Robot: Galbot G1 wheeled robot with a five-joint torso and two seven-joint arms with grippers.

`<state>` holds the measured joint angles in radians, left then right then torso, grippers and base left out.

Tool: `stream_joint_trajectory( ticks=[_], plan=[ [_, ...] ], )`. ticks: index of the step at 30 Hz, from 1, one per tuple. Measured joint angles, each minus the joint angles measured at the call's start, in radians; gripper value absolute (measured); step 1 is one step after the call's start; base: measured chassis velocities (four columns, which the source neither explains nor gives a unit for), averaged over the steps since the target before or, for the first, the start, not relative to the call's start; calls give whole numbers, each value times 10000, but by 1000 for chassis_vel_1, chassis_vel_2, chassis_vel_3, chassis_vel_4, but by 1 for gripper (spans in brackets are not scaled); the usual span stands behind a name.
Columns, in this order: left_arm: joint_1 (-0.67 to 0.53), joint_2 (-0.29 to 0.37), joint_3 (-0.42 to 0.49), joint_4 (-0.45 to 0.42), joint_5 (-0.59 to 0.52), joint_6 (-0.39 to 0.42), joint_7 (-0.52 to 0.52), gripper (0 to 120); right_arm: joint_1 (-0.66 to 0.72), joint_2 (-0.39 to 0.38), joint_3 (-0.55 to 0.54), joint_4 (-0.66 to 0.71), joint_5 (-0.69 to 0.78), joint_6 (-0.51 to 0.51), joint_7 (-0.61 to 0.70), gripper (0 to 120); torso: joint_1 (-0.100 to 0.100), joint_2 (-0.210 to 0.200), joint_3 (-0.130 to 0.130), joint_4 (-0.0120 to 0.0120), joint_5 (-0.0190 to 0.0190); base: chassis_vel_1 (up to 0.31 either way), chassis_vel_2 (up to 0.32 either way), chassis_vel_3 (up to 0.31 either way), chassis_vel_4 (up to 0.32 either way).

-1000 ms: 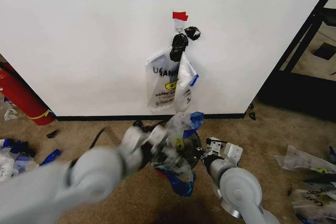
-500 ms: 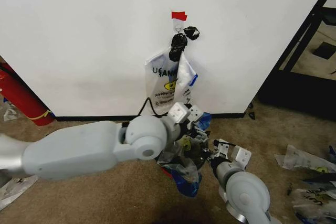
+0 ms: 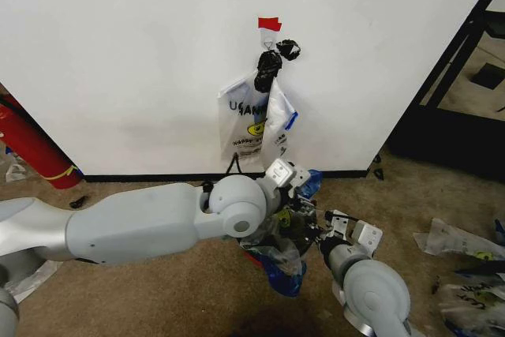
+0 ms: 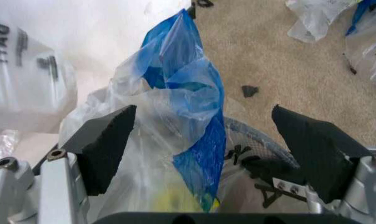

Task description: Pick up the garbage bag from the wall and place it over the trash bin.

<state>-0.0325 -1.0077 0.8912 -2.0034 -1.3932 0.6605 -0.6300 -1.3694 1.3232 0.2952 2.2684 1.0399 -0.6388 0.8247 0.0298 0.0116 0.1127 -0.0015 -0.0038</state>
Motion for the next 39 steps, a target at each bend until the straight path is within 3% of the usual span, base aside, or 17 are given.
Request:
stream_joint_trajectory(
  ticks=[10, 23, 35, 39],
  plan=[
    [158, -75, 127, 385, 319, -144, 173, 53, -81, -23, 69, 135, 4, 1, 22, 1, 0, 0, 0, 4, -1, 0, 0, 0, 0],
    [263, 176, -20, 274, 333, -217, 173, 1, -123, 39, 135, 140, 29, 17, 49, 1, 0, 0, 0, 3, -1, 0, 0, 0, 0],
    [527, 827, -947, 535, 451, -272, 127, 0, -431, -51, 176, 4, -255, 207, -931, 1, 0, 0, 0, 3, -2, 0, 0, 0, 0],
    [988, 1040, -1693, 842, 641, -246, 143, 0, -558, -141, 162, -85, -349, 233, -1222, 1, 0, 0, 0, 3, -3, 0, 0, 0, 0]
  ],
)
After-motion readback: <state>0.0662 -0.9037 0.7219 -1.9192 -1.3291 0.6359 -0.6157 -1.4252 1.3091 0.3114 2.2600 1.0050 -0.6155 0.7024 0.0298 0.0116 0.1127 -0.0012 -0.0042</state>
